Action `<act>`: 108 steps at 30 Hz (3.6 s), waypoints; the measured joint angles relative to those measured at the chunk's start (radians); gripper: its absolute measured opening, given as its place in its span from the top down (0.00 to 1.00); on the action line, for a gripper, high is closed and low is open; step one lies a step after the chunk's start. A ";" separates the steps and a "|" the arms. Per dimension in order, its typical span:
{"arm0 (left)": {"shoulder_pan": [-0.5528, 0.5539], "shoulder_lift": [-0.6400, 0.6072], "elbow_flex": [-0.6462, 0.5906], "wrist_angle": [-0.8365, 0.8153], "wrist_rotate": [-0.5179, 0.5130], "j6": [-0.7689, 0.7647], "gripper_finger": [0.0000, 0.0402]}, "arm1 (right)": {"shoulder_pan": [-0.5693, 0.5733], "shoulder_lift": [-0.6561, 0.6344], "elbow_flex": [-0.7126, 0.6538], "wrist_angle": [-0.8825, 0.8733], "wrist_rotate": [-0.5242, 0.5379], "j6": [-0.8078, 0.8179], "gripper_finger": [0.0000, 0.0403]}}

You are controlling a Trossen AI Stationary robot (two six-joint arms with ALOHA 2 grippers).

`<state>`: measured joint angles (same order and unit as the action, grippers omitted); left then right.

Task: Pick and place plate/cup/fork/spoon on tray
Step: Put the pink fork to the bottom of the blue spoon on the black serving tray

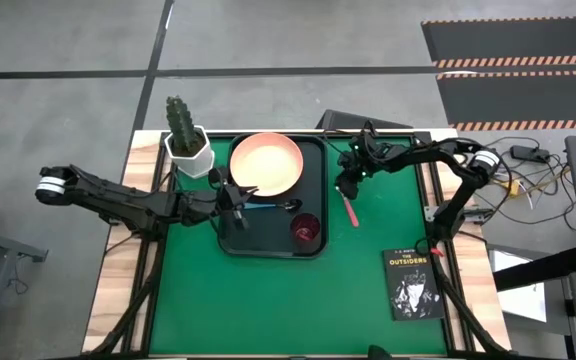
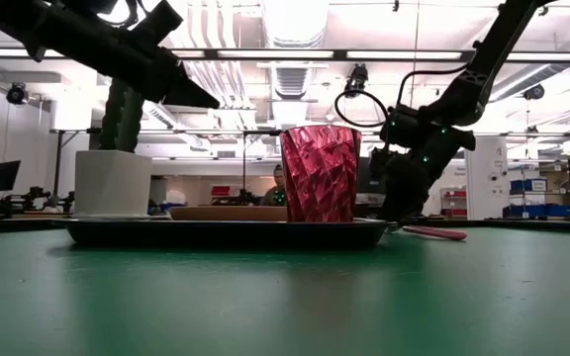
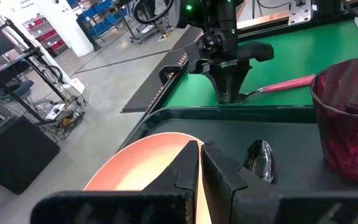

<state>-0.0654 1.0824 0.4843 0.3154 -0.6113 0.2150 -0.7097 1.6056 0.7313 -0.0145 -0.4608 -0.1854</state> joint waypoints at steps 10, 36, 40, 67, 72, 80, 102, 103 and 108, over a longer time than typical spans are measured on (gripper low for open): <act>0.000 0.000 0.000 0.018 0.000 -0.002 1.00 | -0.043 -0.004 -0.001 -0.001 -0.094 0.075 0.97; 0.000 0.000 0.003 0.296 0.090 -0.021 1.00 | 0.131 -0.712 0.000 0.109 0.229 0.158 0.98; 0.000 0.000 0.007 0.347 0.192 0.001 1.00 | 0.207 -0.740 0.000 0.239 0.278 0.147 0.98; 0.006 0.403 0.044 0.881 0.264 -0.081 0.59 | 0.464 -0.364 0.001 0.910 0.279 0.104 0.98; 0.014 0.485 0.060 0.961 0.263 -0.112 0.59 | 0.485 -0.337 0.015 0.918 0.279 0.080 0.98; 0.014 0.567 0.127 0.965 0.274 -0.130 0.59 | 0.499 -0.326 0.033 0.937 0.279 0.059 0.98; 0.014 0.558 0.118 0.948 0.270 -0.134 0.95 | 0.502 -0.325 0.033 0.937 0.266 0.053 0.96; 0.014 0.552 0.110 0.948 0.269 -0.132 0.95 | 0.502 -0.325 0.033 0.931 0.267 0.060 0.95; 0.014 0.476 0.067 0.892 0.264 -0.145 0.96 | 0.500 -0.326 0.032 0.868 0.281 0.089 0.83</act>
<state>-0.0517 1.5585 0.5516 1.2069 -0.3470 0.0700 -0.2096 1.2793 0.7636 0.8537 -0.1803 -0.0967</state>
